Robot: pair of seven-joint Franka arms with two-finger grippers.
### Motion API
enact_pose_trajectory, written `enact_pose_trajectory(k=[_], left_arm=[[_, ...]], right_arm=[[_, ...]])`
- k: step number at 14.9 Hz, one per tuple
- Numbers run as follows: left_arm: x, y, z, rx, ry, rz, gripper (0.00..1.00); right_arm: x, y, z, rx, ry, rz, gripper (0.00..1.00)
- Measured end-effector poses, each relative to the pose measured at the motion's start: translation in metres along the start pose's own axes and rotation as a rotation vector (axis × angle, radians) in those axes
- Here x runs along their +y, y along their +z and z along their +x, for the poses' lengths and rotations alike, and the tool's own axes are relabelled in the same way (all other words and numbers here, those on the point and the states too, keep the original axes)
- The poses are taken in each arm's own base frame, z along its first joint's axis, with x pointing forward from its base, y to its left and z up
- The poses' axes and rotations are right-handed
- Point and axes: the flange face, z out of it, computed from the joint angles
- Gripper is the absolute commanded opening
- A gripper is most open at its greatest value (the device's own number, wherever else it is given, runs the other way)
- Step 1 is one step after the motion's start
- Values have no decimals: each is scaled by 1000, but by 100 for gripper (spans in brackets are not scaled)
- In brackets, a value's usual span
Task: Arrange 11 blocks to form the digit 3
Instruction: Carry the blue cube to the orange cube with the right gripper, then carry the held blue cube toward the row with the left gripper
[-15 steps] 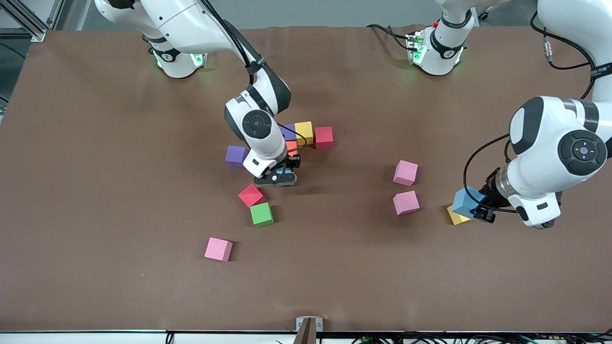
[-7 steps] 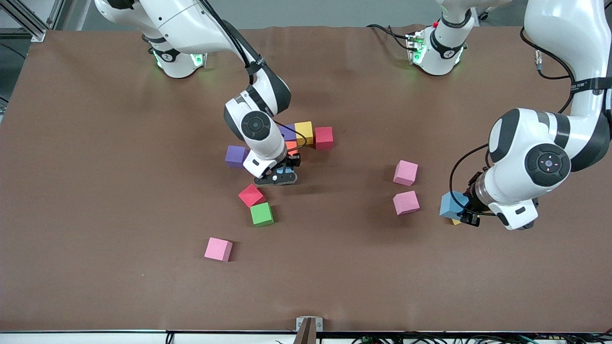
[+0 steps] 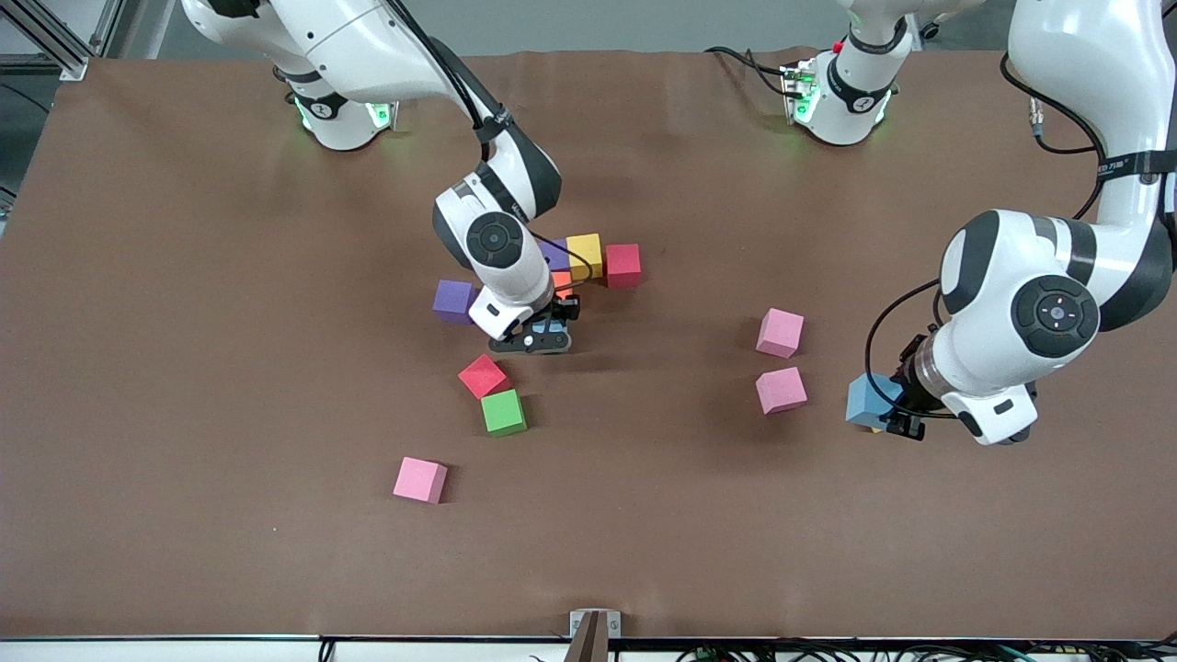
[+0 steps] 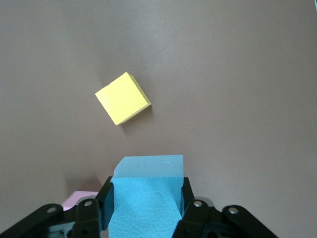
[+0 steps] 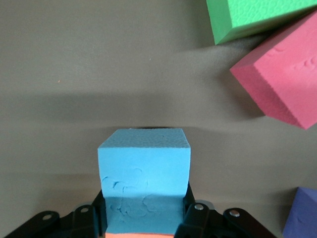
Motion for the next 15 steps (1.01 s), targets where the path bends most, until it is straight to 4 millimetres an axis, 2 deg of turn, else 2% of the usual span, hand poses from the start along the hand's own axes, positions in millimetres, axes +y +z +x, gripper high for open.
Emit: enact_pose_trajectory(k=[8, 15], left_arm=[[13, 28, -45, -21, -129, -19, 21], [19, 39, -110, -36, -213, -33, 24]], right_arm=[[-4, 12, -6, 2, 4, -28, 34], [-1, 15, -7, 1, -2, -39, 34]])
